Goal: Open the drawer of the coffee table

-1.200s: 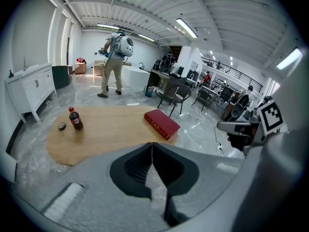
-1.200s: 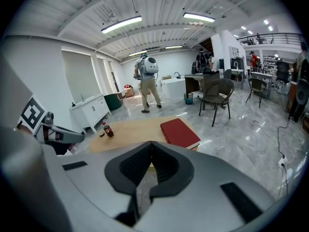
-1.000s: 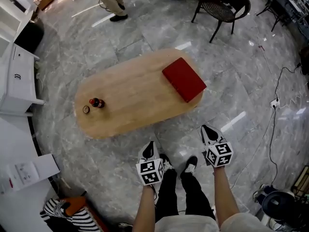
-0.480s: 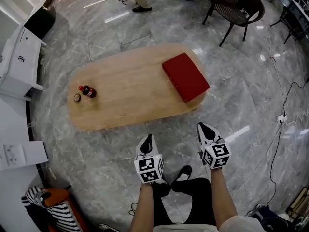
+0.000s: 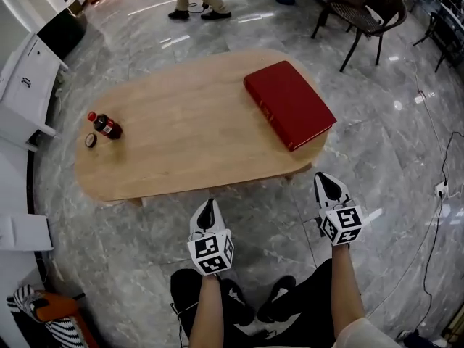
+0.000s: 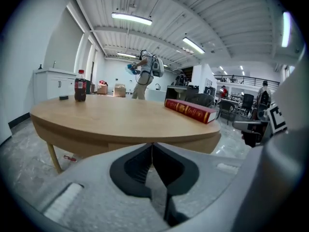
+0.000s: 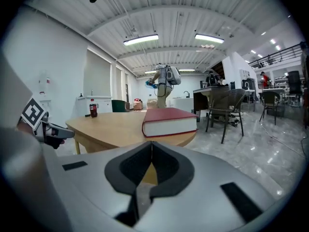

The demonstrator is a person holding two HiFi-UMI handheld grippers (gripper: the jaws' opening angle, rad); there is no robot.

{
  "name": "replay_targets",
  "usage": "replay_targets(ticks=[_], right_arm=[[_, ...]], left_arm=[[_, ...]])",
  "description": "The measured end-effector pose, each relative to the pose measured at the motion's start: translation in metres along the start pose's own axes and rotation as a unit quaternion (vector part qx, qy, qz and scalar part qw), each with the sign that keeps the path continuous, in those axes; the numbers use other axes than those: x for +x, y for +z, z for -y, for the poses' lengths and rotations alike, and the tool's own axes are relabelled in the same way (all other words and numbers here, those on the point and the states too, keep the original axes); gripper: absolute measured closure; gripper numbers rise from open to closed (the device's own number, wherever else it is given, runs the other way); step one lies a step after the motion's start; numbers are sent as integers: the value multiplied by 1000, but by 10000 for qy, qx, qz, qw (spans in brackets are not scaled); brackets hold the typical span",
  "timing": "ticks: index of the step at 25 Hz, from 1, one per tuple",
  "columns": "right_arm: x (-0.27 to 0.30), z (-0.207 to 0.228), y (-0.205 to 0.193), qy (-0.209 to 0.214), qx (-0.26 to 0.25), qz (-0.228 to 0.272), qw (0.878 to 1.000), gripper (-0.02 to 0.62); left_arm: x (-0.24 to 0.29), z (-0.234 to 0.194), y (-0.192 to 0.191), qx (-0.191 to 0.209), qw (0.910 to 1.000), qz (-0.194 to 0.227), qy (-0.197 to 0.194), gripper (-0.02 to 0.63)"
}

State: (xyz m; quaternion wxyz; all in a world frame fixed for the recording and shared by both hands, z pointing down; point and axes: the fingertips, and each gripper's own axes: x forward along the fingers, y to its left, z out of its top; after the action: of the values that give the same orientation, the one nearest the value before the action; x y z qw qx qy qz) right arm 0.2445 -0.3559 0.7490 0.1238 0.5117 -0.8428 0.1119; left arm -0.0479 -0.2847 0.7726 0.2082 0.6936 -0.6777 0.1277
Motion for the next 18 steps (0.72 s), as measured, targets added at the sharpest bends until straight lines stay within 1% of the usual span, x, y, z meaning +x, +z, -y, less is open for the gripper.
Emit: replay_targets(ticks=[4, 7, 9, 10, 12, 14, 16, 17, 18], right_arm=[[26, 16, -28, 145, -226, 421, 9988, 578], [34, 37, -37, 189, -183, 811, 9964, 578], [37, 42, -41, 441, -257, 946, 9942, 578], [38, 42, -44, 614, -275, 1003, 9927, 578], [35, 43, -52, 881, -64, 1156, 9894, 578], [33, 49, -59, 985, 114, 1205, 9877, 577], [35, 51, -58, 1039, 39, 1185, 9875, 577], [37, 50, -57, 1089, 39, 1182, 9870, 575], [38, 48, -58, 1152, 77, 1182, 9863, 546]], left_arm=[[23, -24, -38, -8, 9995, 262, 195, 595], [31, -42, -56, 117, 9985, 400, 358, 595], [32, -52, -60, 162, 9972, 575, 444, 595], [31, -56, -59, 160, 9964, 709, 426, 595], [30, -62, -54, 222, 9948, 946, 309, 593], [34, -72, -49, 379, 9937, 995, 342, 568], [39, -83, -46, 466, 9934, 944, 464, 544], [41, -87, -45, 470, 9937, 904, 467, 513], [43, -89, -44, 472, 9942, 867, 420, 472]])
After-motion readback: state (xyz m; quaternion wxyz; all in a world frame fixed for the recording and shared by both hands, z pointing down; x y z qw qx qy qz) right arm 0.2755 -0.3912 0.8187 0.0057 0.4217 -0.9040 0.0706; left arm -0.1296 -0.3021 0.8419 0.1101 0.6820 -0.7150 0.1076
